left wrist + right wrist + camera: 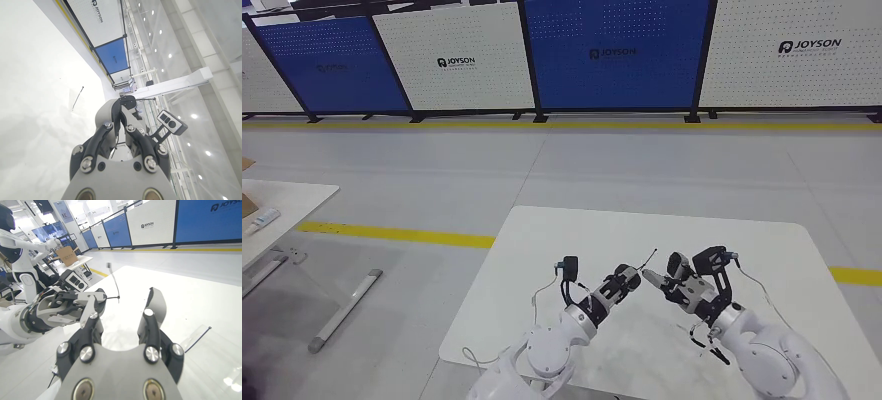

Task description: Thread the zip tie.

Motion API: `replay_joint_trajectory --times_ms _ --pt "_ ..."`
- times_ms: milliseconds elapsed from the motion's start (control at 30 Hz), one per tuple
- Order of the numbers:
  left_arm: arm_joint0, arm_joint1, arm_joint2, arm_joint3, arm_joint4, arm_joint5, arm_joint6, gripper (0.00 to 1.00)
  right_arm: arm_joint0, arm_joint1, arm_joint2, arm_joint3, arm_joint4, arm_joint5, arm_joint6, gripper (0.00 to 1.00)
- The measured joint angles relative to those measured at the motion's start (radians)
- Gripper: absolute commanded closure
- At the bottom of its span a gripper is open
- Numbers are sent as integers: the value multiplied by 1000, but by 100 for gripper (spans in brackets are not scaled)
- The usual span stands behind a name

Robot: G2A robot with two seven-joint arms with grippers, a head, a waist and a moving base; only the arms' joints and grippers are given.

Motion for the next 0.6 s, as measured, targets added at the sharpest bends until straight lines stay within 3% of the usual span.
replay_joint_trajectory --times_ms 400,600 --pt "3 0 -7 -9 -5 -12 15 100 -17 3 20 -12 1 6 -11 0" --pt "6 1 -31 -20 -63 15 -4 100 -10 5 32 4 -29 -4 -13 0"
